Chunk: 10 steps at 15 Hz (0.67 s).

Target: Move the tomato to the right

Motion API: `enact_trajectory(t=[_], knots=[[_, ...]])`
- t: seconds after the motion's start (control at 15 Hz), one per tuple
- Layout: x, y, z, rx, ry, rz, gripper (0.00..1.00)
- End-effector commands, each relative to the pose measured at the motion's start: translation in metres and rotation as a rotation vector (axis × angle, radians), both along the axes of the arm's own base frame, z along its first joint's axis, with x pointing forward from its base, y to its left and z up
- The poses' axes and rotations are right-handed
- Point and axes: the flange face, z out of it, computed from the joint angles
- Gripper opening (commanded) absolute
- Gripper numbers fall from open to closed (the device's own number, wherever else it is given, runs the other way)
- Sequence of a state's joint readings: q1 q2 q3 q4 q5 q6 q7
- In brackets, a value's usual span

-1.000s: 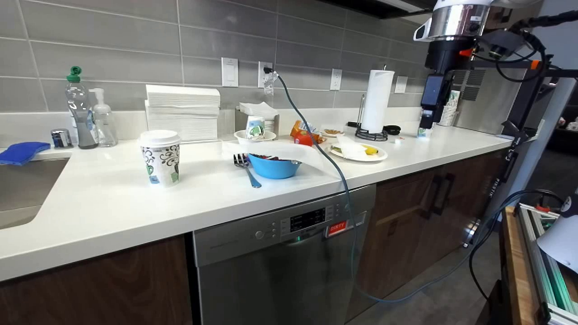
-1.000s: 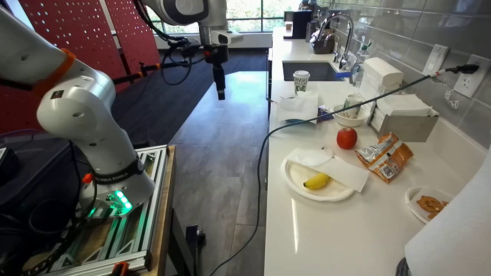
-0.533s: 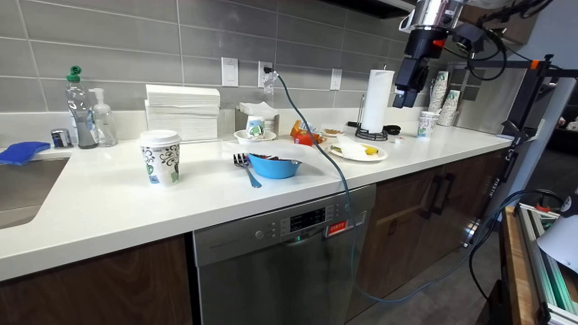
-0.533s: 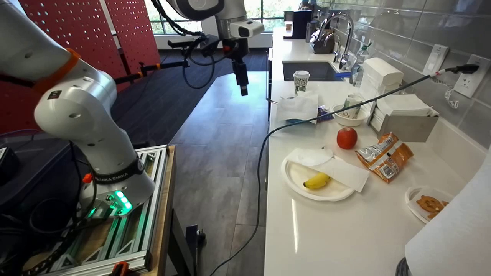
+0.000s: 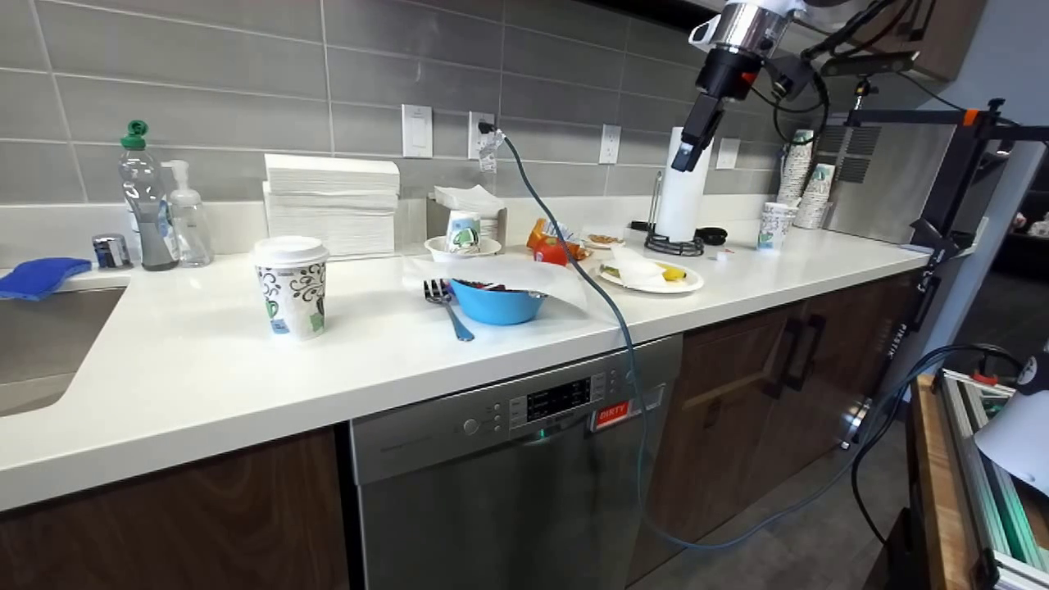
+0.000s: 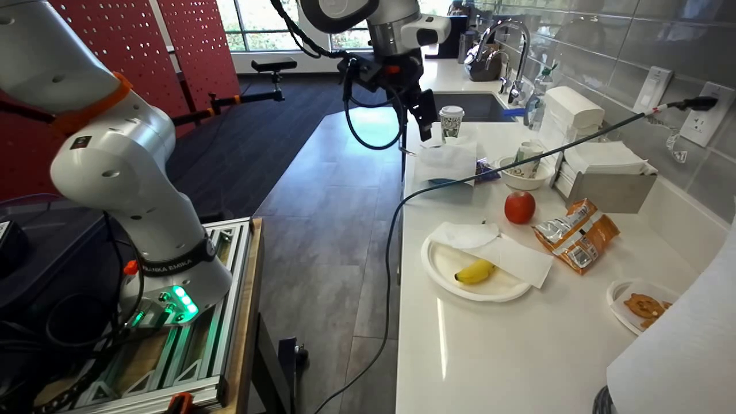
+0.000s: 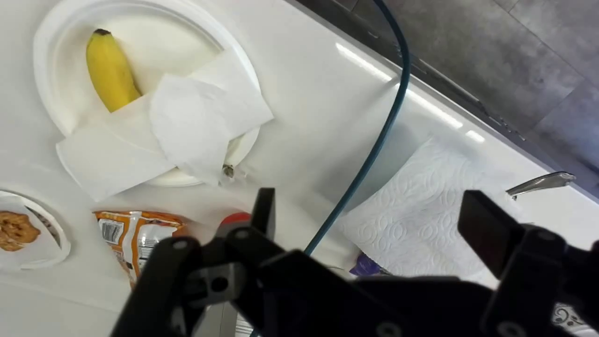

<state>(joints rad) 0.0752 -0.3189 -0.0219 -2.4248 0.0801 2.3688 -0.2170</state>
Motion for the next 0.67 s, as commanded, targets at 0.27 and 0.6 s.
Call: enact_trajectory(t=[0.27,0.6], knots=[[-0.001,0.003,0.003,-0.002,-0.003,0.005,1.00],[0.024,0.005,-0.007,-0.003,-0.045,0.019,1.00]])
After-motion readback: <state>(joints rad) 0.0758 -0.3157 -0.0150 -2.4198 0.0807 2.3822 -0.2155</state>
